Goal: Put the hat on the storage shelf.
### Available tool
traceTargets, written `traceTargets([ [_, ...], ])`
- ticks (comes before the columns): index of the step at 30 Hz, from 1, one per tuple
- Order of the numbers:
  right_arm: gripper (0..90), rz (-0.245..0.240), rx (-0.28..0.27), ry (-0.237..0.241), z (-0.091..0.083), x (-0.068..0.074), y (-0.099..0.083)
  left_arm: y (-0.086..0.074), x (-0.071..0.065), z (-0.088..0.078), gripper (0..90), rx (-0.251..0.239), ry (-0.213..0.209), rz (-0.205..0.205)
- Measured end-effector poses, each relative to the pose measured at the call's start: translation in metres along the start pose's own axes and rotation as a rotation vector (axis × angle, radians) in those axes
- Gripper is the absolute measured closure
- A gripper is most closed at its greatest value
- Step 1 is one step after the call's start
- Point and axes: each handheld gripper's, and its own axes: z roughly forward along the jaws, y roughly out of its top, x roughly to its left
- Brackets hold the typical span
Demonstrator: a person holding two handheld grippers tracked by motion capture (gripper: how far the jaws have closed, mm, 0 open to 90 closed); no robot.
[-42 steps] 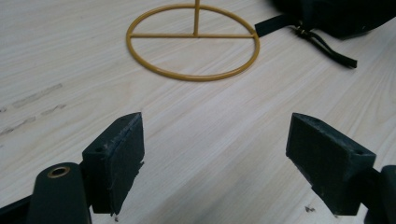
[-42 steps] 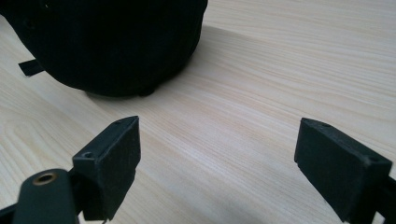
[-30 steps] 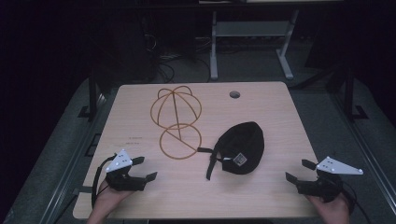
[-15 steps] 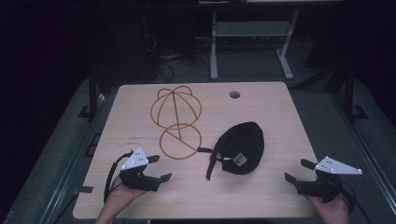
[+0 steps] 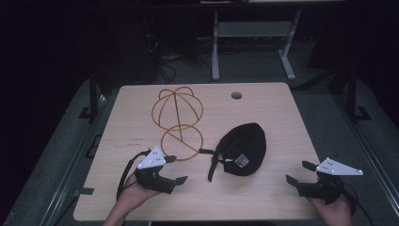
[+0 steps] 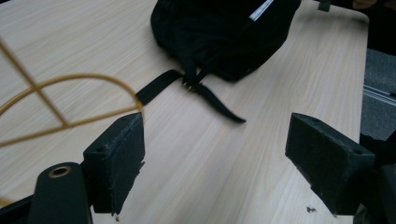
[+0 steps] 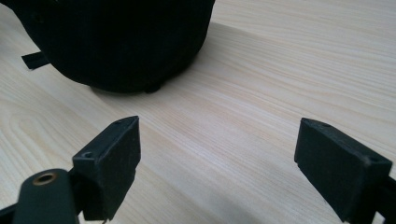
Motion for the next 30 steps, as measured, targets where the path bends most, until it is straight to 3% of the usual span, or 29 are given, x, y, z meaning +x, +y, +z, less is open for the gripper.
traceTargets([
  [17,14.2,-0.017,0.007,0.0,0.002,0.003,0.001,0.044,-0.028,0.044,19.6,0.018,-0.122,0.079],
  [30,14.2,-0.018,0.006,0.002,0.002,0.005,0.001,0.077,-0.043,0.072,19.8,0.036,-0.175,0.131],
])
